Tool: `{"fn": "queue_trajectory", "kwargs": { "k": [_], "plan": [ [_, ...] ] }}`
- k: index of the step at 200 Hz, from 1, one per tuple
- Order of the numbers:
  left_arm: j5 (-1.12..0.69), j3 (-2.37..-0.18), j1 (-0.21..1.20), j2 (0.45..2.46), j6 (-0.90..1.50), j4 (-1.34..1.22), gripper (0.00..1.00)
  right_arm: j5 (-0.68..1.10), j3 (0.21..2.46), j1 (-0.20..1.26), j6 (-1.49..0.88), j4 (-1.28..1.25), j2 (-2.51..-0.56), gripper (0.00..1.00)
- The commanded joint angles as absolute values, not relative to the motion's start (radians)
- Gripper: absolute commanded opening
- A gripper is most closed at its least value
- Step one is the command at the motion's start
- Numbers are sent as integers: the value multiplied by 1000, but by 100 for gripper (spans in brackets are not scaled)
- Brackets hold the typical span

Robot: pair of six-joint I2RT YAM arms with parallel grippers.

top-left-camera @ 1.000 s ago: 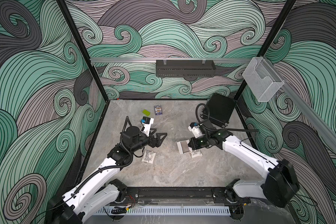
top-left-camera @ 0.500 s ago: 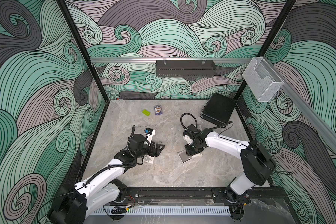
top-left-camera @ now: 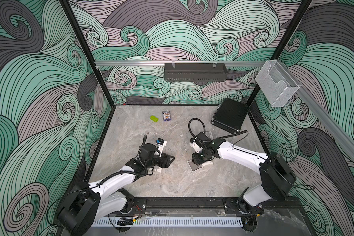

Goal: Take the necklace out of the lift-off lid jewelry box
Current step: Place the jewelry box at the center of the board, then take out the inner lining from the jewelry box.

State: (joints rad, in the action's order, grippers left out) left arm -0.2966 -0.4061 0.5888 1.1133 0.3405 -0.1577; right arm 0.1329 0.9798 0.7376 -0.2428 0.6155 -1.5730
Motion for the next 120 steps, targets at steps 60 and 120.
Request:
{"fn": "queue_trajectory", "kwargs": {
  "k": [60,120],
  "plan": [
    [-229,-476,693,1190,320,-199,68,74,961,784,-261,548,-1656,43],
    [-188,-492,725,1229,319,-209,67,2,992,813,-265,537,-1763,35]
  ]
}}
